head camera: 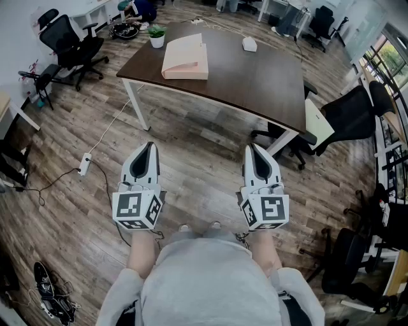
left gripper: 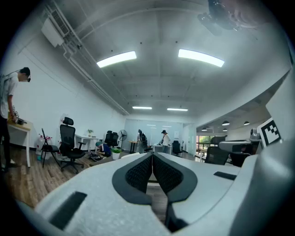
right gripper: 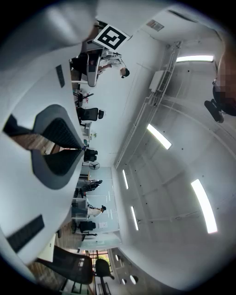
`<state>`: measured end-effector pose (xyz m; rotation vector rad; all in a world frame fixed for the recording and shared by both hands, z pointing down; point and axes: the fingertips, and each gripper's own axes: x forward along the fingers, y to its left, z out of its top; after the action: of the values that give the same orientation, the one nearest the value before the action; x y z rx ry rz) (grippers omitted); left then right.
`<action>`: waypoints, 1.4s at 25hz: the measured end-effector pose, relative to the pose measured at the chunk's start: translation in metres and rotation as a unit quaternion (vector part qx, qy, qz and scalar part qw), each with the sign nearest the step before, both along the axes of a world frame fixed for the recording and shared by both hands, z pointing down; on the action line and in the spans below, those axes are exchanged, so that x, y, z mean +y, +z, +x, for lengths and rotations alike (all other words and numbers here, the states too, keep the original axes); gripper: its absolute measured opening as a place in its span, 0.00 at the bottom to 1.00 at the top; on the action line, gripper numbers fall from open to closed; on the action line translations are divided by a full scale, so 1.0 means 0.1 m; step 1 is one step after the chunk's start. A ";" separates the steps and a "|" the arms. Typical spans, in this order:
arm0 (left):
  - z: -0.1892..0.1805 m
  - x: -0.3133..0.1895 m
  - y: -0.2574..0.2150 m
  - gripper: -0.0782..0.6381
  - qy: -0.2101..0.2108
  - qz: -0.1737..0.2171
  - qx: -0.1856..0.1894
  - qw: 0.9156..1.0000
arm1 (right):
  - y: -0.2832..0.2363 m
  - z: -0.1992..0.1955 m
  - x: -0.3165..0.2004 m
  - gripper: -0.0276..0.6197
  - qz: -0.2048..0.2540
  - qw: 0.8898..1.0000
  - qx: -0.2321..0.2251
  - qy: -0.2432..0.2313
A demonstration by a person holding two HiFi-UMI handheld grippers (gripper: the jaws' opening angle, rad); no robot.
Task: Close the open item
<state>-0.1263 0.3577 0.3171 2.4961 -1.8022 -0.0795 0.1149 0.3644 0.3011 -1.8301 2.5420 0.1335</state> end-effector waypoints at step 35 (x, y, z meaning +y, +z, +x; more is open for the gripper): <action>-0.34 -0.74 0.17 0.12 0.017 -0.004 -0.001 1.000 | 0.14 -0.37 -0.72 0.06 0.013 1.000 -0.026 0.005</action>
<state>-0.1603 0.2835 0.3342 2.5214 -1.7557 -0.0691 0.0775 0.2923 0.3153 -1.8129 2.4835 0.1173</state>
